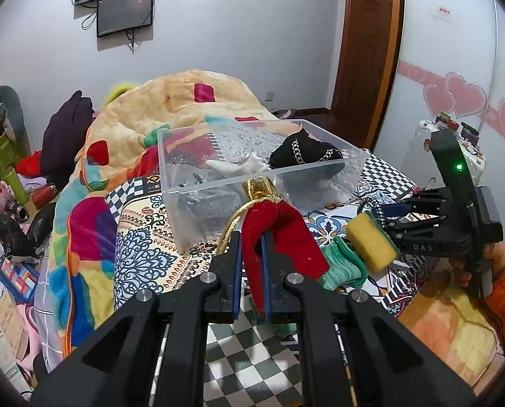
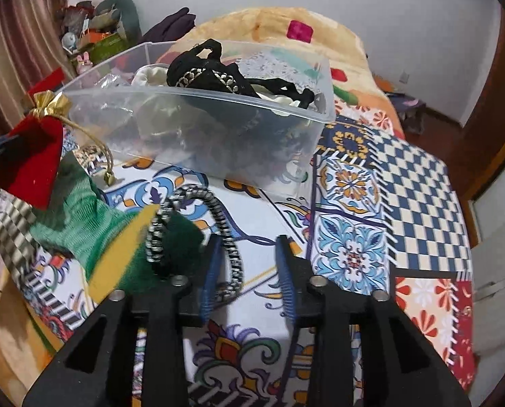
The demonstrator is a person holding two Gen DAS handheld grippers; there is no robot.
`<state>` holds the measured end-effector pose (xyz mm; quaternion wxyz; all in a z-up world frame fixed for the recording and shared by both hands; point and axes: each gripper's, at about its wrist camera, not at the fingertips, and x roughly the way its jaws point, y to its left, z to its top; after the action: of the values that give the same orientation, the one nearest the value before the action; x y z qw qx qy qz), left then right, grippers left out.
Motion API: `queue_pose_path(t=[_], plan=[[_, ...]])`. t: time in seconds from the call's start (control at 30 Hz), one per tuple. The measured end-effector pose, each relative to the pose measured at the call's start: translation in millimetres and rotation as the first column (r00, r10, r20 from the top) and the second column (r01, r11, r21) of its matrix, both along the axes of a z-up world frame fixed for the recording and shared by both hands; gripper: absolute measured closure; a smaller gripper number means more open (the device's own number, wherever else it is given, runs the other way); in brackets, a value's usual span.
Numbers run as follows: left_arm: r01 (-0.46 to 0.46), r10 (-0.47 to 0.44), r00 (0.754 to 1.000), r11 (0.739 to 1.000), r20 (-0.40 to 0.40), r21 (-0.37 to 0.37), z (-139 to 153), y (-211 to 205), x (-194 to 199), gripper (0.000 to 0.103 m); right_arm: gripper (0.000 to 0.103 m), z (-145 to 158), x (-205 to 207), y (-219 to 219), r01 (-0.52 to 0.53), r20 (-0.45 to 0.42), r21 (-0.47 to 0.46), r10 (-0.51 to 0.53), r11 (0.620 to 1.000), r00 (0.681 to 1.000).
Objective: Organize soft objects
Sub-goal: 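Release the red pouch with the left tool into the box while the right tool drops the cord tie in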
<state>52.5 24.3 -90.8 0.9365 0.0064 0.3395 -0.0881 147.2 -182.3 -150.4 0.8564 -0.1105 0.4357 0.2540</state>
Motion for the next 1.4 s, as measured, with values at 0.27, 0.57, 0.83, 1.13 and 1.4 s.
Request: queue_pose_path(t=[0.27, 0.57, 0.83, 1.13, 1.4], plan=[[-0.009, 0.009, 1.000, 1.000, 0.009, -0.006, 2.8, 0.9, -1.6, 0.094, 0.093, 0.1, 5.3, 2.0, -0.038, 0.015, 0.021, 0.038, 0.999, 0.999], [-0.024, 0.025, 0.998, 1.000, 0.053, -0.014, 15.9, 5.4, -3.5, 0.094, 0.097, 15.0, -0.7, -6.6, 0.043, 0.079, 0.071, -0.048, 0.997, 0.996], [-0.043, 0.045, 0.986, 0.999, 0.163, -0.012, 45.4, 4.4, 4.7, 0.094, 0.097, 69.0, -9.2, -19.5, 0.065, 0.209, 0.180, -0.103, 0.982, 0.973], [-0.076, 0.077, 0.973, 0.997, 0.218, -0.013, 56.3, 6.7, 39.7, 0.094, 0.097, 89.8, 20.3, -3.6, 0.084, 0.252, 0.234, -0.144, 0.969, 0.957], [-0.075, 0.076, 0.992, 0.997, 0.104, -0.014, 26.5, 8.5, 83.5, 0.094, 0.097, 68.6, 48.0, 11.1, 0.117, 0.204, 0.170, -0.151, 0.978, 0.967]])
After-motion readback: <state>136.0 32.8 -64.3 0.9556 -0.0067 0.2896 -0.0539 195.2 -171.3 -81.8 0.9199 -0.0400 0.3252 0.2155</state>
